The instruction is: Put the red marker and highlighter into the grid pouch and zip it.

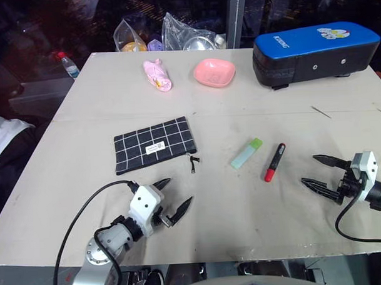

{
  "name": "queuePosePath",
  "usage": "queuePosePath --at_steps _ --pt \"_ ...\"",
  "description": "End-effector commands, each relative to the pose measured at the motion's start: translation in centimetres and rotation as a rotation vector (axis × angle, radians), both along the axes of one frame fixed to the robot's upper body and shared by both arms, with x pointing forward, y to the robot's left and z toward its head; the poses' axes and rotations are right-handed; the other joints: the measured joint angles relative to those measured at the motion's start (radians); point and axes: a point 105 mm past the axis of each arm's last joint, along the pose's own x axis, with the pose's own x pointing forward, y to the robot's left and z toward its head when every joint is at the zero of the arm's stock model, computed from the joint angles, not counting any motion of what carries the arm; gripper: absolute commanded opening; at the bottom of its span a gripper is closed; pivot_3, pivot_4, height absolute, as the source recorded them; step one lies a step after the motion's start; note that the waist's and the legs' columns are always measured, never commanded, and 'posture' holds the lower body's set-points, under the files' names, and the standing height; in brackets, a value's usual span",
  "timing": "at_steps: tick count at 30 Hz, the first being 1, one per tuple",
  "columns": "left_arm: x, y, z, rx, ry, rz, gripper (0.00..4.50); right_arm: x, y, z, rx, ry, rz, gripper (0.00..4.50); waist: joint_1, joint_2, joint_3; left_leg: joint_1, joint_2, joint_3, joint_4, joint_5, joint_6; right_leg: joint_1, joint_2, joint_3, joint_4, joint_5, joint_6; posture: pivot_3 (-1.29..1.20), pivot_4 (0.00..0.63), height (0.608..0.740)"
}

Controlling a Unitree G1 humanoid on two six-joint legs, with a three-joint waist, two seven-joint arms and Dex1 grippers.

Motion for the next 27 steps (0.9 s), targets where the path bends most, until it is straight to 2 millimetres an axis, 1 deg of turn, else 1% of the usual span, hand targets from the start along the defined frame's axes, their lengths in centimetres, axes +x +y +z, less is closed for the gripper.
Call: queuePosePath --at_steps 1,3,5,8,10,13,14,16,19,22,24,27 --pt "0.3 3.1 1.4 0.015 -0.045 0.024 4.46 0.0 2.5 2.6 0.07 -0.078 0.088 4.5 -0.002 0.0 0.0 0.0 0.0 0.0 0.0 0.0 0.0 -0.001 0.0 0.0 0.001 0.0 0.0 0.0 0.15 0.74" --pt "0.4 4.5 1.9 0.017 -0.056 0.026 4.46 0.0 3.7 3.5 0.102 -0.093 0.119 4.5 -0.002 0.0 0.0 0.0 0.001 0.0 0.0 0.0 0.0 -0.001 0.0 0.0 0.001 0.0 0.0 0.0 0.15 0.74" --pt "0.4 6.4 2.4 0.016 -0.052 0.029 4.46 -0.1 4.9 4.2 0.13 -0.092 0.156 4.5 -0.001 0.0 0.001 0.0 0.0 0.0 0.0 0.0 0.0 -0.002 0.0 -0.002 0.001 0.0 0.0 0.0 0.15 0.74" --pt "1.0 10.6 3.7 0.076 -0.067 0.078 4.46 -0.3 6.3 5.3 0.16 -0.112 0.196 4.5 0.003 -0.001 0.001 -0.001 0.0 0.0 0.0 0.0 0.0 -0.003 -0.001 -0.003 0.001 0.0 0.0 0.0 0.15 0.74" --pt "1.4 13.0 4.5 0.13 -0.075 0.103 4.46 -0.2 6.9 5.9 0.168 -0.13 0.211 4.5 0.002 -0.002 0.002 -0.001 0.0 0.0 0.0 0.0 0.0 -0.003 -0.001 -0.004 0.001 0.0 0.0 0.0 0.15 0.74" --pt "2.1 15.6 5.2 0.228 -0.081 0.112 4.46 0.0 7.2 6.1 0.164 -0.145 0.217 4.5 0.002 -0.002 0.002 -0.001 0.0 0.0 0.0 0.0 0.0 -0.003 -0.002 -0.005 0.001 0.0 0.0 0.0 0.15 0.74" --pt "2.3 16.2 5.3 0.257 -0.083 0.113 4.46 0.1 7.1 6.1 0.158 -0.15 0.211 4.5 0.002 -0.003 0.002 -0.001 0.0 0.0 0.0 0.0 0.0 -0.003 -0.002 -0.005 0.0 0.0 0.0 0.0 0.15 0.74" --pt "3.4 17.1 5.8 0.304 -0.097 0.112 4.46 0.8 6.9 5.6 0.133 -0.158 0.183 4.5 0.001 -0.003 0.002 -0.001 0.0 0.0 0.0 0.0 0.0 -0.003 -0.003 -0.005 0.0 0.0 0.0 0.0 0.15 0.74" --pt "4.6 17.7 6.3 0.384 -0.106 0.07 4.46 1.1 6.7 5.2 0.119 -0.157 0.18 4.5 0.0 -0.004 0.003 -0.002 0.0 0.001 0.0 0.0 -0.001 -0.004 -0.003 -0.005 0.0 0.0 0.0 0.0 0.15 0.74" --pt "4.9 18.5 5.6 0.569 -0.061 -0.024 4.46 1.4 6.3 5.0 0.108 -0.167 0.17 4.5 -0.001 -0.005 0.003 -0.002 -0.001 0.002 -0.001 0.0 -0.001 -0.004 -0.002 -0.005 0.001 0.001 0.002 0.0 0.15 0.74" --pt "5.2 19.2 5.7 0.664 -0.042 -0.061 4.46 1.5 5.9 5.0 0.102 -0.173 0.161 4.5 -0.003 -0.005 0.003 -0.002 0.0 0.003 -0.002 0.001 -0.001 -0.004 -0.001 -0.004 0.001 0.002 0.003 0.0 0.15 0.74" --pt "5.9 19.8 6.2 0.702 -0.055 -0.058 4.46 1.5 5.6 4.9 0.097 -0.178 0.153 4.5 -0.003 -0.005 0.004 -0.002 0.0 0.003 -0.003 0.001 -0.002 -0.005 0.0 -0.004 0.001 0.002 0.003 0.0 0.15 0.74"
